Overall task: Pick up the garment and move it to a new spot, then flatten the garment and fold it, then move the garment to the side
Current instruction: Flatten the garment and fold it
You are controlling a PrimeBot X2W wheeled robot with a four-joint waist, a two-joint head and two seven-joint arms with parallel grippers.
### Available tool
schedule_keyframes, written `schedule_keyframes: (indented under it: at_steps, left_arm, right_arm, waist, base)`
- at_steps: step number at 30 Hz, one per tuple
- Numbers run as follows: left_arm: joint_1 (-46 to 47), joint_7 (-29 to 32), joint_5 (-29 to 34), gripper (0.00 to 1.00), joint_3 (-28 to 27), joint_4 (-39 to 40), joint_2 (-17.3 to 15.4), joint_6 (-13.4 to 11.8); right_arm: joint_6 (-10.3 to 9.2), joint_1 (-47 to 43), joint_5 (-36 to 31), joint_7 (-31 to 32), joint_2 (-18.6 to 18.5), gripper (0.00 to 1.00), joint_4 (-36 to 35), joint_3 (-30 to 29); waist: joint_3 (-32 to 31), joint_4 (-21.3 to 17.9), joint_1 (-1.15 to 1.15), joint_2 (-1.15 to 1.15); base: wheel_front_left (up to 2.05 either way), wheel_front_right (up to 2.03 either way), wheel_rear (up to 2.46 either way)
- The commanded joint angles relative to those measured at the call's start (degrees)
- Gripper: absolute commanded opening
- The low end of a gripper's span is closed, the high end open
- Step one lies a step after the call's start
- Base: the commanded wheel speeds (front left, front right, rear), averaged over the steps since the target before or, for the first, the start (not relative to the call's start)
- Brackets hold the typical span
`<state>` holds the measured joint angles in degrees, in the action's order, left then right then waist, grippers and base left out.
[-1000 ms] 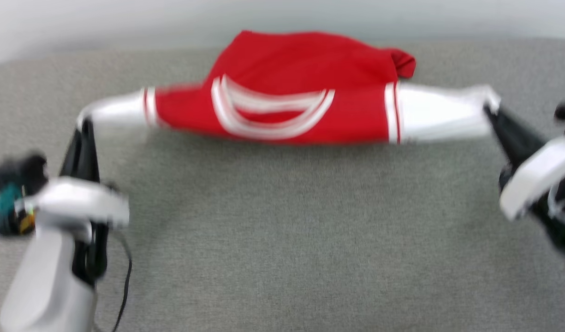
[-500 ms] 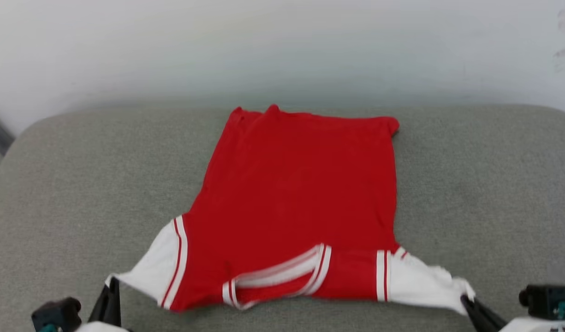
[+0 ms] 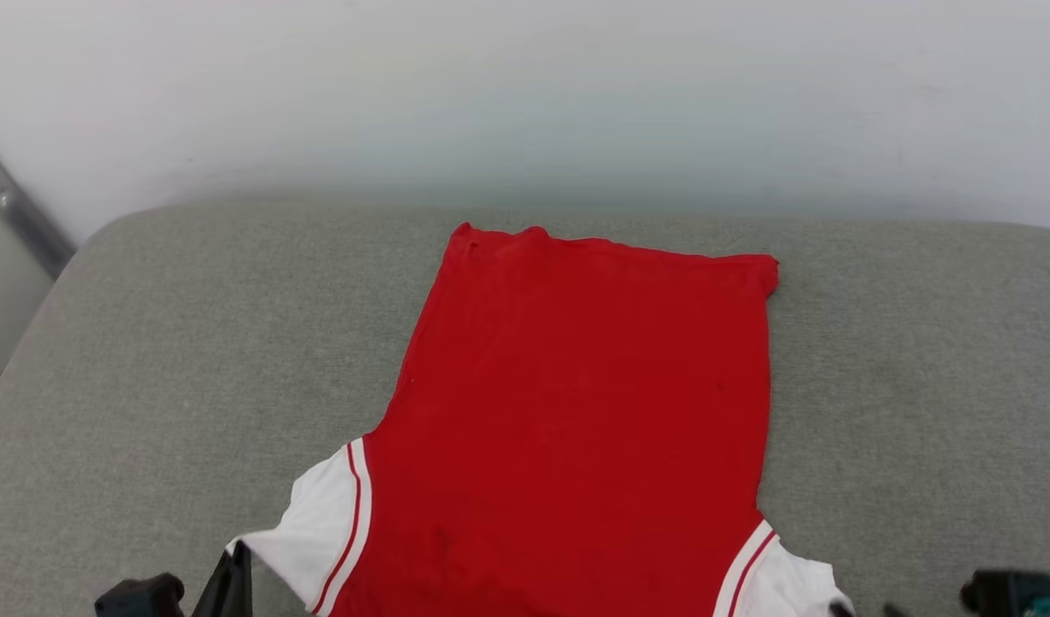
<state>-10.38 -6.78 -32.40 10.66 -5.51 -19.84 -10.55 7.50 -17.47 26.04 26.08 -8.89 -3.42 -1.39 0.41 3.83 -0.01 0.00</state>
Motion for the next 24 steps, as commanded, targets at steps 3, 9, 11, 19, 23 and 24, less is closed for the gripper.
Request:
schedule_keyframes:
  at_steps: [3,9,11,19,23,24]
  left_arm:
    - [2.02,-0.68,0.57,0.0,0.29,0.78,-0.04,0.28]
    - [5.56,-2.44,1.55,0.0,0.81,2.72,0.47,0.65]
    - [6.92,-2.82,1.95,0.0,1.26,3.61,0.79,0.8]
    - [14.86,-4.92,4.1,0.0,4.38,5.97,2.46,2.93]
    - [17.87,-5.78,4.89,0.0,5.35,6.62,3.52,3.64]
    - [18.6,-6.1,5.12,0.0,5.72,6.9,3.73,3.87]
  right_arm:
    - [-0.02,4.44,0.62,-1.38,-0.6,1.0,-0.59,-1.71]
    - [-0.02,18.75,2.91,-3.71,-3.54,1.0,2.51,-5.75]
    - [-0.01,24.45,3.37,-4.18,-4.69,1.0,5.41,-7.05]
    - [-0.02,47.59,1.57,1.15,-10.2,1.0,19.31,-8.86]
    - [-0.02,57.78,0.28,10.08,-11.84,1.0,26.81,-9.43]
    - [-0.02,60.02,-0.49,13.25,-12.16,1.0,28.68,-9.73]
  waist:
    - [1.22,0.86,0.01,0.0]
    - [5.38,2.47,0.01,0.0]
    - [7.39,3.11,0.01,0.0]
    - [17.48,7.5,0.01,0.0]
    - [21.3,9.23,0.01,0.0]
    - [22.29,9.69,0.01,0.0]
  base:
    - [0.0,0.0,0.0]
    - [0.0,0.0,0.0]
    - [0.0,0.0,0.0]
    - [0.0,0.0,0.0]
    - [0.0,0.0,0.0]
    - [0.0,0.0,0.0]
